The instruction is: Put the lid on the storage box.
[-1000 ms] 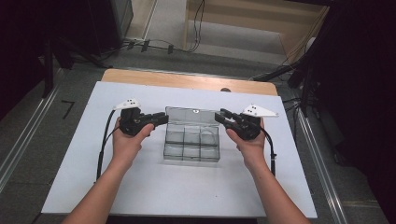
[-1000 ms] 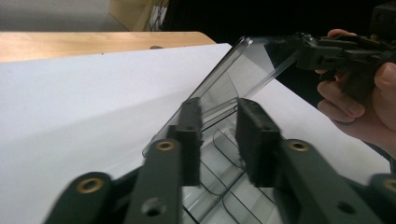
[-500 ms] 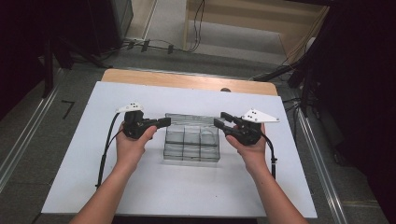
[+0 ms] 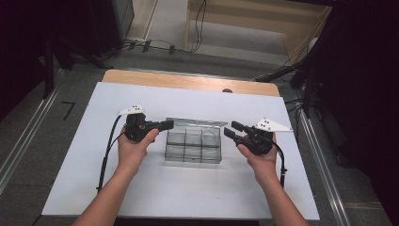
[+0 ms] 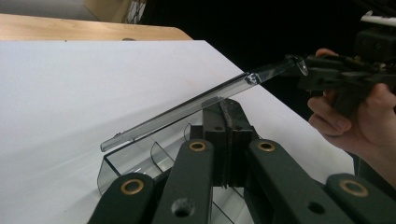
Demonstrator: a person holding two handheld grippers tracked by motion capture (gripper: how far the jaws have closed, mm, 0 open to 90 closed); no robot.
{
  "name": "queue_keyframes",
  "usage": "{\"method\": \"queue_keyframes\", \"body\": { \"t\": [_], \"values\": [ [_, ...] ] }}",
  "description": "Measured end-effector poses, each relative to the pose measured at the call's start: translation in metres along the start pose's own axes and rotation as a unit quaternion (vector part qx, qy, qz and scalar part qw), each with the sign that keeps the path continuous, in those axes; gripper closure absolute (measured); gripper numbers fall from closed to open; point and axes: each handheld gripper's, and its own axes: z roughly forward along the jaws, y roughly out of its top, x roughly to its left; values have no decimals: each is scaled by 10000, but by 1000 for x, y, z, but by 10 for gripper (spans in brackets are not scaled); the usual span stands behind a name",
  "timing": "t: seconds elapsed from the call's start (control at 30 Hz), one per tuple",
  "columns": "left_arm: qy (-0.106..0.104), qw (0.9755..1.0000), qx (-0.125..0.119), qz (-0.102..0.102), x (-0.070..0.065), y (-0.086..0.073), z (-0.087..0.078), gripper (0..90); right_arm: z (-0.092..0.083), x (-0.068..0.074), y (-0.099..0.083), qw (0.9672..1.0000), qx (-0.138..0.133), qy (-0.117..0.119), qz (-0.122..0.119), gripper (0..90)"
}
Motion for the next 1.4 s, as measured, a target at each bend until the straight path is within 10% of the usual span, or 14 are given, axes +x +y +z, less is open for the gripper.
{"method": "queue_keyframes", "body": {
  "t": [0.2,1.4],
  "values": [
    [-22,10000,19,2,-2,-4,-1,900,6,5,-11,9991,396,35,168,880],
    [-157,9998,-46,60,-16,-42,-20,900,-6,24,-33,9990,282,211,287,881]
  ]
}}
